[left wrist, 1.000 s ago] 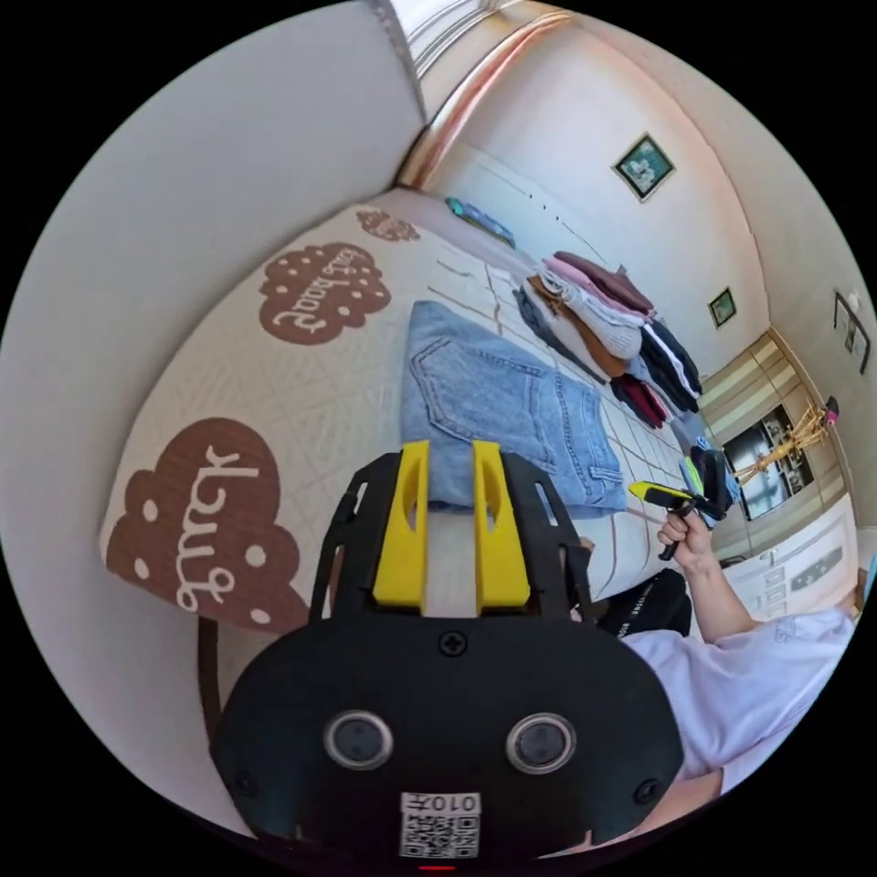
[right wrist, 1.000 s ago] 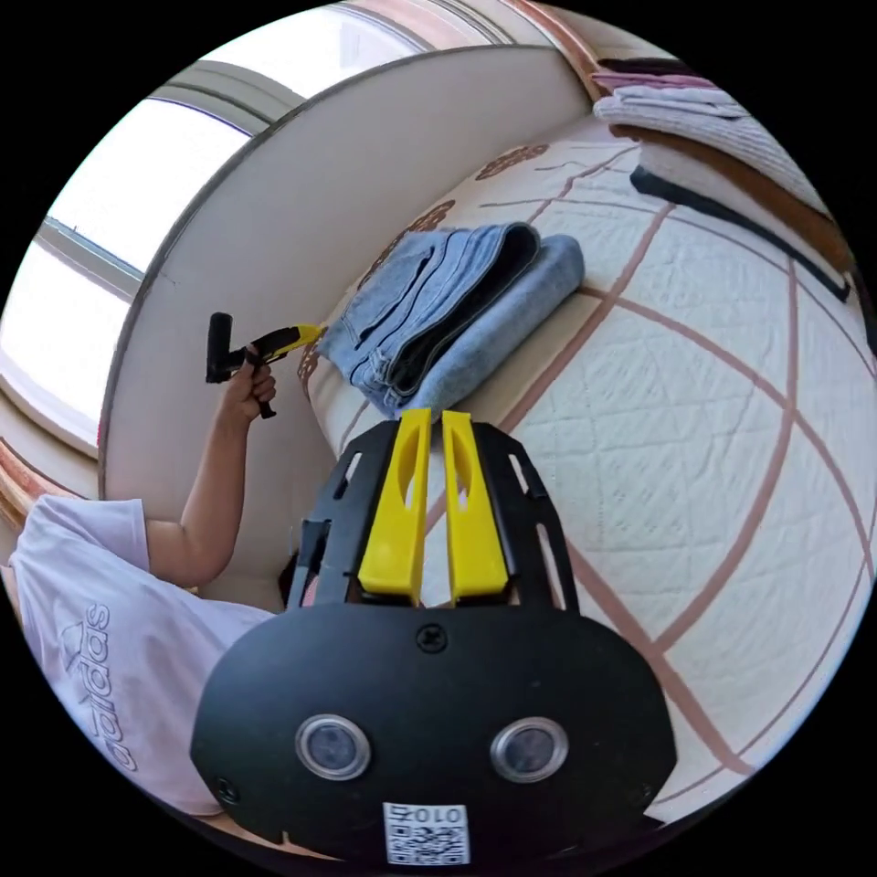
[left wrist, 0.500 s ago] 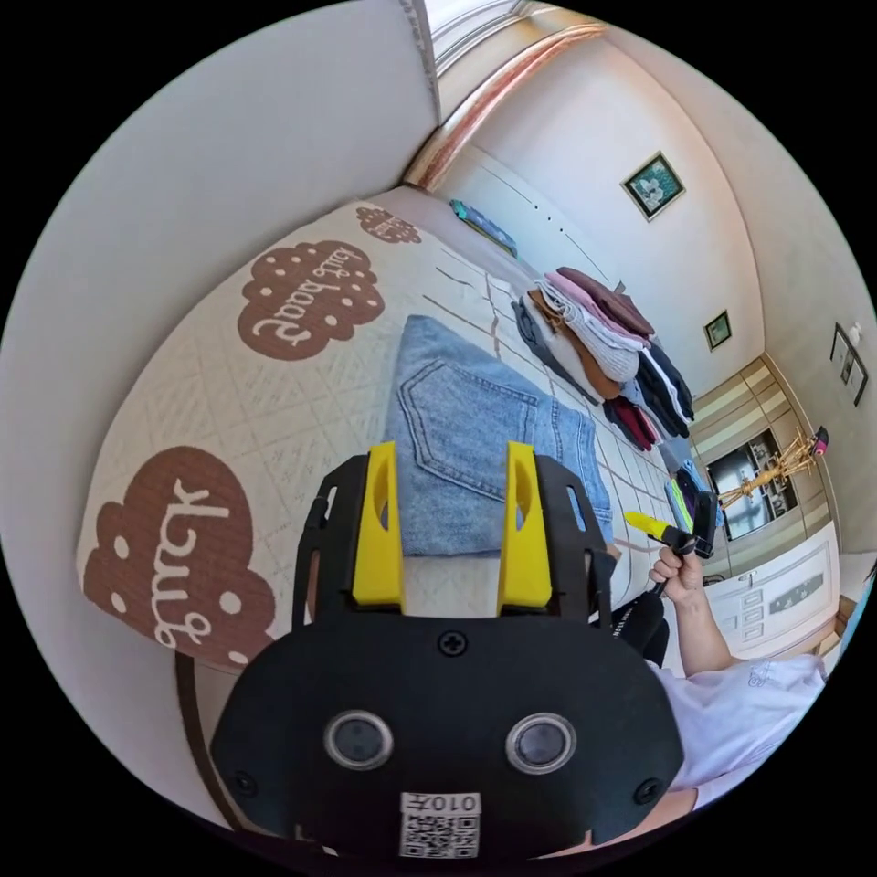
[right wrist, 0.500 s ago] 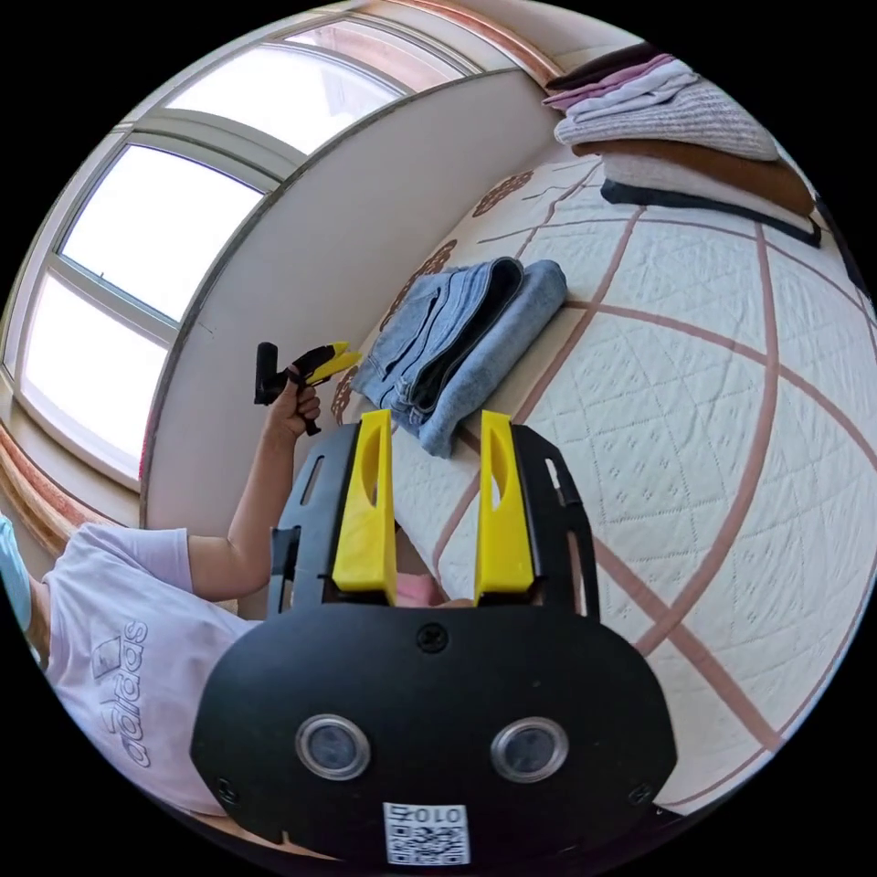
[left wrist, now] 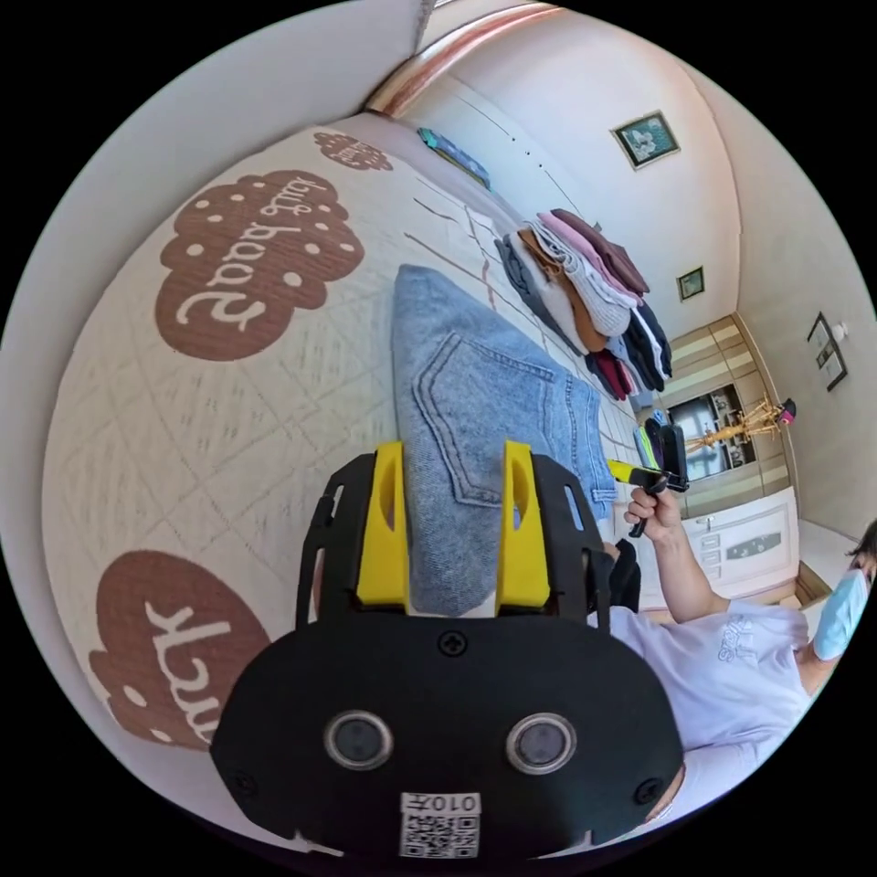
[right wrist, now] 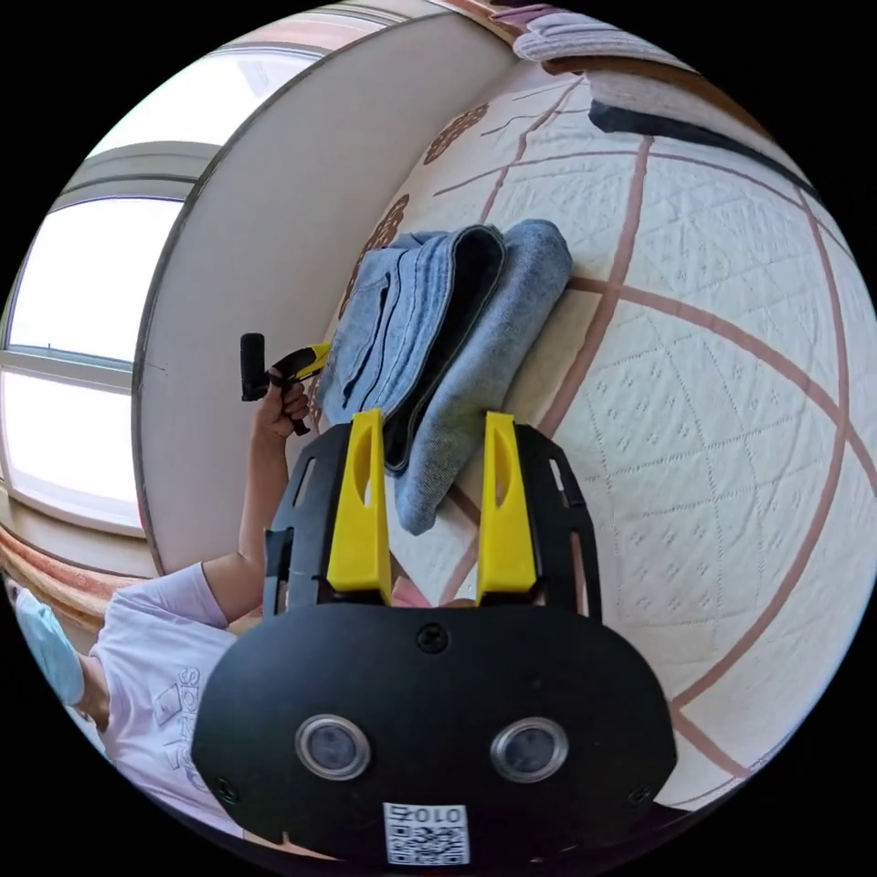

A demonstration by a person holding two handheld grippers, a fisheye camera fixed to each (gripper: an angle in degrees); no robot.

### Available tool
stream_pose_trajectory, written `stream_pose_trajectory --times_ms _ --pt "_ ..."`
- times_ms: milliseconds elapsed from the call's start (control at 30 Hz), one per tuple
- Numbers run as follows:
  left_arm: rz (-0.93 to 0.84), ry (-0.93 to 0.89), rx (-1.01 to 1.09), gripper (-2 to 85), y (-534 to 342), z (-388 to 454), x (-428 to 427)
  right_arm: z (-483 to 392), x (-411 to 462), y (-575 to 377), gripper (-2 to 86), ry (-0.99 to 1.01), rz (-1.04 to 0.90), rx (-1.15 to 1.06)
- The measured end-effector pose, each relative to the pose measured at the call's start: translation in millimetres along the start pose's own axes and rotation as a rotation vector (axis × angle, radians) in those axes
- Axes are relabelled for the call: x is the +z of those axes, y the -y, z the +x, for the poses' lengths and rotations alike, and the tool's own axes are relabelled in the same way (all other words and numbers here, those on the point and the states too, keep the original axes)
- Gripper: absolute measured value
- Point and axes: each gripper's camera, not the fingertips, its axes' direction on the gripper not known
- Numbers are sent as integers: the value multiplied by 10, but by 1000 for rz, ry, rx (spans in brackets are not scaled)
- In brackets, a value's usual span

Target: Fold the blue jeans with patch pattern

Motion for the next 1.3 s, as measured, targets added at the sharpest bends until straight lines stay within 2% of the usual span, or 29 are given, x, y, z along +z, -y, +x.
stream_pose_trajectory --times_ms 100,167,267,400,567,733,833,967,1000,1067,1200,1300 --pt "-21 7 7 151 82 -57 70 118 -132 -62 163 43 68 49" --pt "-14 -54 3 144 176 -101 122 171 -94 2 167 54 42 68" --pt "-55 -15 -1 126 312 -75 244 162 38 134 167 102 7 72" --pt "-39 56 52 93 353 102 231 -12 182 212 118 -34 -2 70" --pt "38 64 183 70 384 555 -175 -475 -8 278 77 -147 25 -62" --pt "91 87 235 68 373 666 -831 -969 -109 230 75 -75 84 -171" --pt "62 95 168 71 303 426 -899 -971 121 219 77 11 52 -128" --pt "-126 225 -28 81 179 -226 -217 -718 902 252 80 -73 -168 -69" --pt "-124 222 -50 83 129 -299 -130 -690 937 183 81 -55 -134 -102" --pt "28 165 -65 87 -117 -323 -163 -676 913 85 82 -29 -112 -97" --pt "114 218 -55 94 -307 -122 -112 -808 849 -141 82 -70 -106 -190" --pt "257 384 -79 98 -627 317 -228 -855 659 -458 81 -112 -70 -265"
